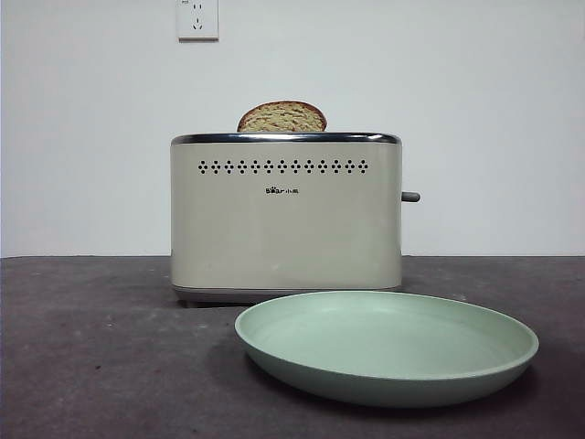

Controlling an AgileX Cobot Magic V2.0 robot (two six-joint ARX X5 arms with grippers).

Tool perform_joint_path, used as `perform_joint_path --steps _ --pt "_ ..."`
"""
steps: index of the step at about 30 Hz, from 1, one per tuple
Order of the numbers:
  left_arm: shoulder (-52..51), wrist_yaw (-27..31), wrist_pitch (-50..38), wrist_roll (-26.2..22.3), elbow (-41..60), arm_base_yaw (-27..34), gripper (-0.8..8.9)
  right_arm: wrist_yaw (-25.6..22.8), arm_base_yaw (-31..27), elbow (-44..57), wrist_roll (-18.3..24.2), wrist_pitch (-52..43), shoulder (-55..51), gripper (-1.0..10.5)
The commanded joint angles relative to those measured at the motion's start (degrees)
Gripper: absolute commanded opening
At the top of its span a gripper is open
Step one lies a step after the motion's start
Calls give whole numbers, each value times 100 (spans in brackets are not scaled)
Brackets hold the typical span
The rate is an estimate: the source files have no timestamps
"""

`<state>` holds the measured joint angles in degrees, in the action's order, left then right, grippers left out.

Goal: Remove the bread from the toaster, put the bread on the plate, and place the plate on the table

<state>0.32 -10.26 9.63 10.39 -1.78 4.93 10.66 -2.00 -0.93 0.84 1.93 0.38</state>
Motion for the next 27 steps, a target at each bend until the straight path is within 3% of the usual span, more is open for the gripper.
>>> perform_joint_path --steps 1,7,11,13,20,27 --pt "-4 17 -94 400 136 15 8 -17 -2 17 -240 -210 -17 5" --pt "-4 17 -111 643 127 15 7 -24 4 13 -726 -289 -17 5" --pt "-4 -24 -87 1145 -2 15 7 138 4 2 -1314 -319 -17 5" --pt "11 -402 15 1320 -485 15 7 136 4 -315 -1860 -256 -11 5" --pt "540 -616 369 1368 -1464 15 7 140 4 -1292 -1810 334 474 5" --pt "1716 -1508 1143 531 -2761 15 7 846 4 -2649 -1213 1423 1635 5"
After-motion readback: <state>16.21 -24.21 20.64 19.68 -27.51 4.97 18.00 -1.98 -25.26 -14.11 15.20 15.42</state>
